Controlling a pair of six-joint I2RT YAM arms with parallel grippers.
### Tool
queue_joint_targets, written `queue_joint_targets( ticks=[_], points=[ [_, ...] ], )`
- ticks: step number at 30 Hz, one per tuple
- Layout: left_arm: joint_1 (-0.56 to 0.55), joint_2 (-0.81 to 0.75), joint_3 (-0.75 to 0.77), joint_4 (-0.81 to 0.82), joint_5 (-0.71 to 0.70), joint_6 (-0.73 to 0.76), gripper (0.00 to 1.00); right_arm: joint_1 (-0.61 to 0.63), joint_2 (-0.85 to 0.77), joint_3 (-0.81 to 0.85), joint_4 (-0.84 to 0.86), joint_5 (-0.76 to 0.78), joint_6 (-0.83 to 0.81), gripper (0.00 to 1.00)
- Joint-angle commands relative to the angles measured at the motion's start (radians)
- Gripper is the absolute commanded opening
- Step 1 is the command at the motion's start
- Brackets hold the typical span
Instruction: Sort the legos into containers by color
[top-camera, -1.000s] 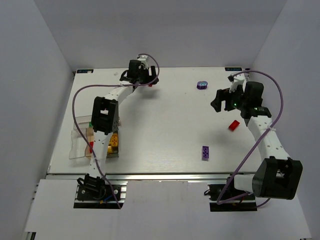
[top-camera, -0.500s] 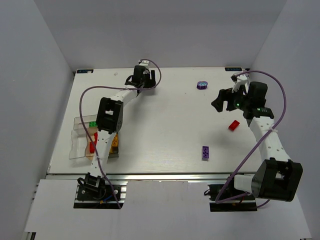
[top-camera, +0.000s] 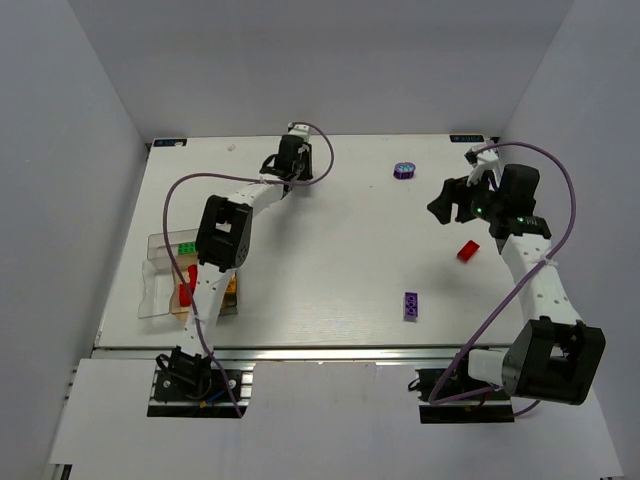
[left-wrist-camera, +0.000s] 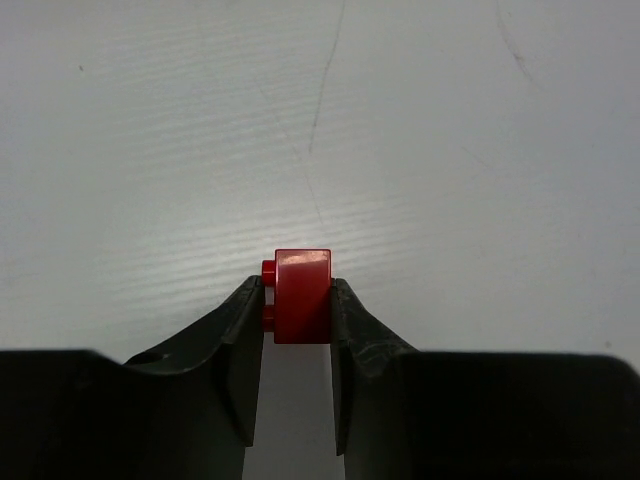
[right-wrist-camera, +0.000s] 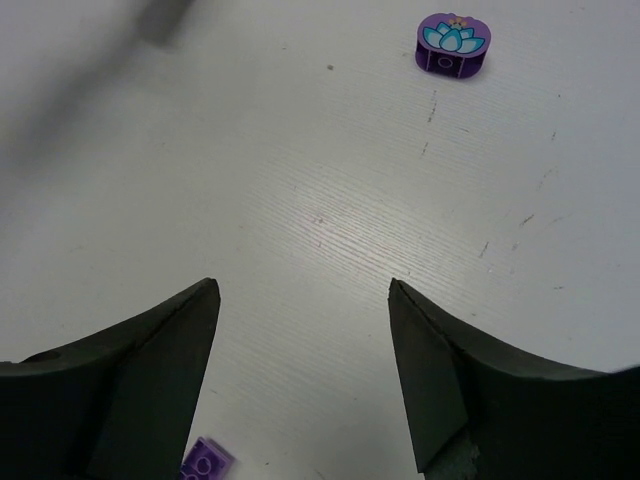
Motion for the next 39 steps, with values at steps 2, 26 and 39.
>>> queue_joint_targets(
  ticks=[2,26,39],
  points=[
    [0.002,-0.345,-0.156,-0.048,0.073,-0.057,0.0,-0.007,-0.011,0.009,-0.039,-0.078,-0.086,0.62],
    [0.134,-1.547,-1.1,-0.84,-0.453,-0.212,0.0,-0.004,-0.002,0.043,-0.128,-0.201,-0.125,0.0],
    [0.162,-1.391,-1.12,-0.825,-0.542,-0.266,0.0,-0.012,-0.055,0.038,-0.118,-0.181,-0.11,0.01]
  ],
)
